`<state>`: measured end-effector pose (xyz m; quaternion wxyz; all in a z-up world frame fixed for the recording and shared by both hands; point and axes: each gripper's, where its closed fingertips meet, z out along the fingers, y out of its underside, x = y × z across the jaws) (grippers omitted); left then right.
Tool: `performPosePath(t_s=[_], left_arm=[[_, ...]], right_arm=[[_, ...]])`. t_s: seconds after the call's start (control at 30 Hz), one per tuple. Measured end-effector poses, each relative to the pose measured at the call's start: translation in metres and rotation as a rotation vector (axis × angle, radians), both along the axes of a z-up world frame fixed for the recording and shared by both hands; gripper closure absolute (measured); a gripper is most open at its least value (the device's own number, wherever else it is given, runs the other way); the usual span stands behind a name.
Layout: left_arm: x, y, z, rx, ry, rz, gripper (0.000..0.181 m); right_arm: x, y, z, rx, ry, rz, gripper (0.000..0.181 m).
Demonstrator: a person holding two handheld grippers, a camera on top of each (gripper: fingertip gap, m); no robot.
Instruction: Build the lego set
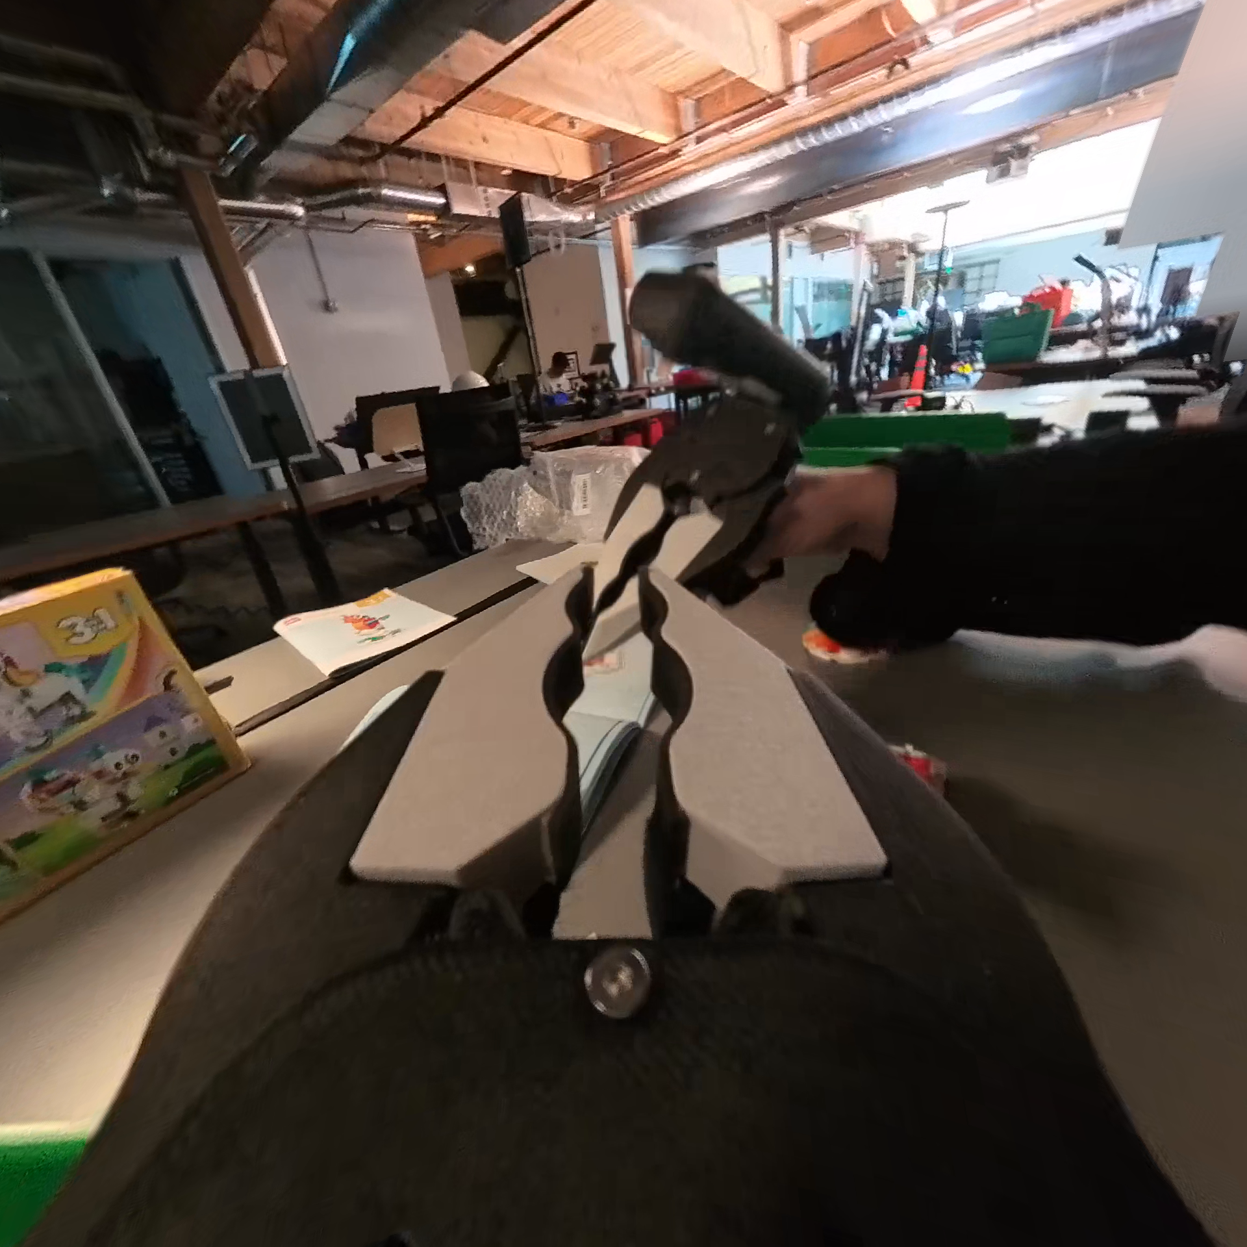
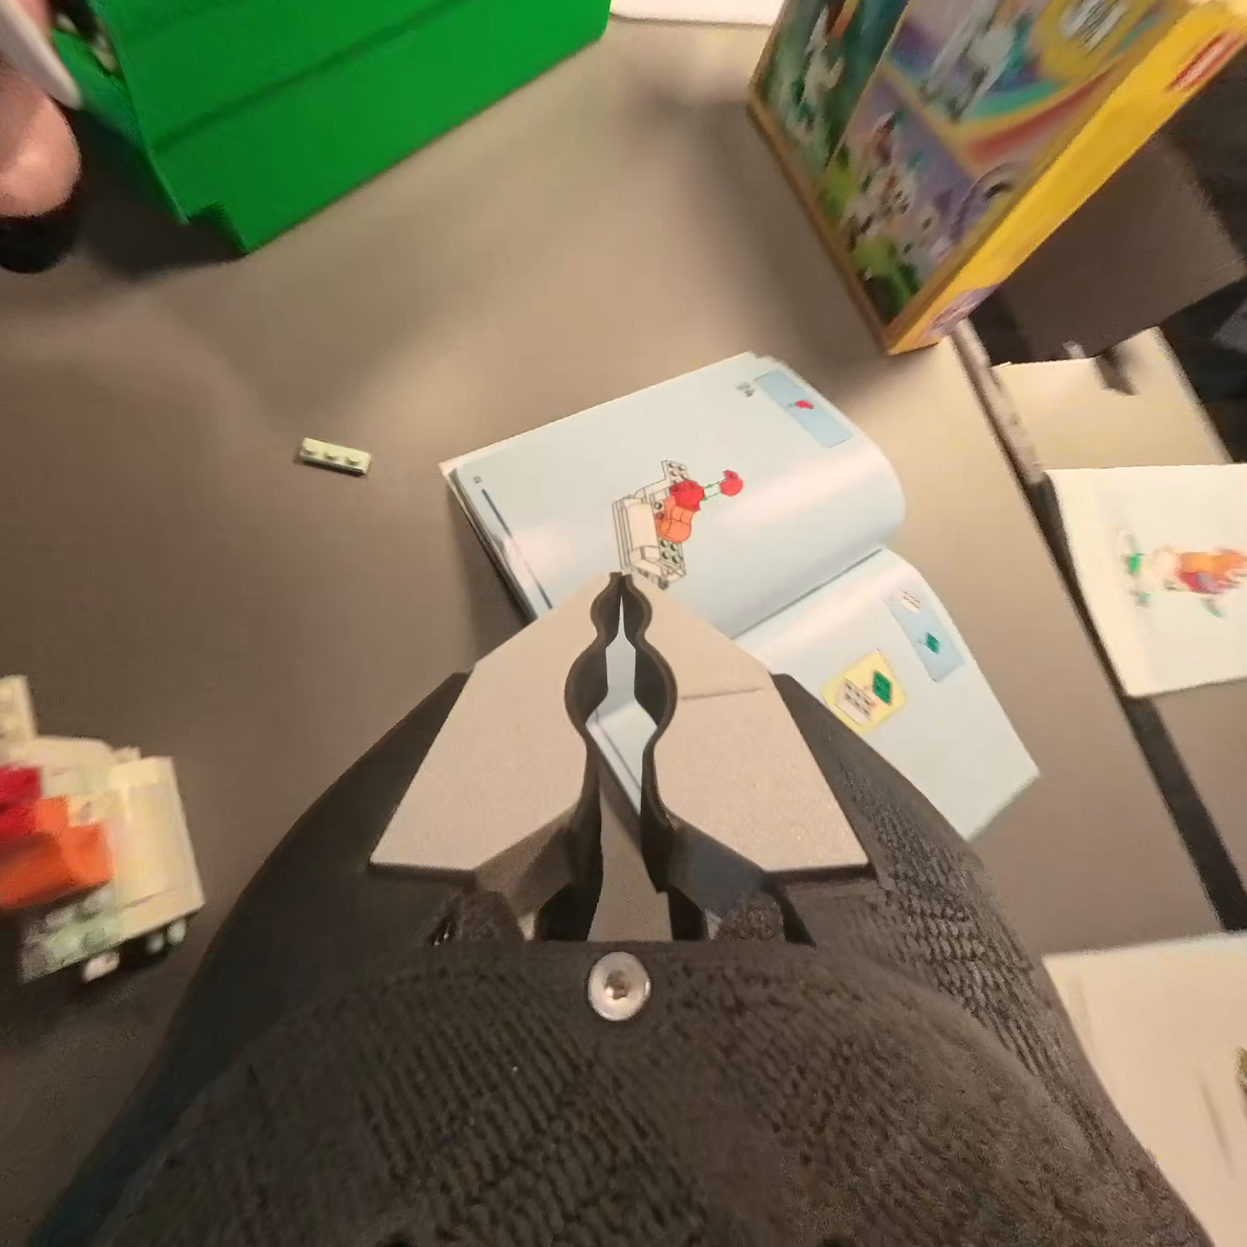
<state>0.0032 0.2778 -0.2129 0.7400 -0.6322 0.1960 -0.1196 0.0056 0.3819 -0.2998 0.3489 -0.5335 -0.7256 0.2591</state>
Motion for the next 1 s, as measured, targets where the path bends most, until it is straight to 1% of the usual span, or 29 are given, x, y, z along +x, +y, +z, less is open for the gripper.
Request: performPosePath(t_s=[0.03, 0.13, 0.2, 0.23, 0.27, 0.37, 0.47, 0.63, 0.73, 0.8, 0.9, 1.0], left_arm=[[0.004, -0.003, -0.003, 0.008, 0.034, -0.013, 0.170], [0.022, -0.013, -0.012, 0.036, 0.136, -0.073, 0.169], [0.036, -0.019, -0.022, 0.037, 0.202, -0.114, 0.170], [0.042, -0.022, -0.027, 0.033, 0.228, -0.131, 0.173], [0.047, -0.022, -0.033, 0.026, 0.246, -0.136, 0.180], [0.064, -0.023, -0.054, -0.026, 0.305, -0.188, 0.181], [0.072, -0.024, -0.063, -0.031, 0.366, -0.213, 0.180], [0.075, -0.029, -0.061, -0.029, 0.360, -0.242, 0.176], [0.075, -0.027, -0.062, -0.048, 0.337, -0.255, 0.174], [0.074, -0.027, -0.063, -0.060, 0.318, -0.260, 0.174], [0.071, -0.025, -0.062, -0.084, 0.277, -0.264, 0.173], [0.066, -0.023, -0.063, -0.110, 0.235, -0.263, 0.173]], right_arm=[[0.009, 0.000, 0.009, 0.030, 0.032, -0.015, 0.181], [0.039, 0.000, 0.038, 0.121, 0.165, -0.078, 0.179], [0.061, -0.003, 0.055, 0.145, 0.281, -0.131, 0.177], [0.071, -0.006, 0.061, 0.143, 0.340, -0.155, 0.177], [0.080, -0.010, 0.065, 0.134, 0.401, -0.178, 0.177], [0.099, -0.016, 0.068, 0.105, 0.572, -0.246, 0.177], [0.105, -0.007, 0.061, 0.116, 0.682, -0.345, 0.178], [0.093, 0.002, 0.043, 0.163, 0.625, -0.392, 0.176], [0.076, 0.013, 0.022, 0.098, 0.511, -0.423, 0.177], [0.059, 0.024, 0.010, 0.010, 0.421, -0.450, 0.173], [0.027, 0.049, -0.007, -0.186, 0.301, -0.524, 0.165], [-0.007, 0.063, -0.028, -0.406, 0.219, -0.565, 0.168]])
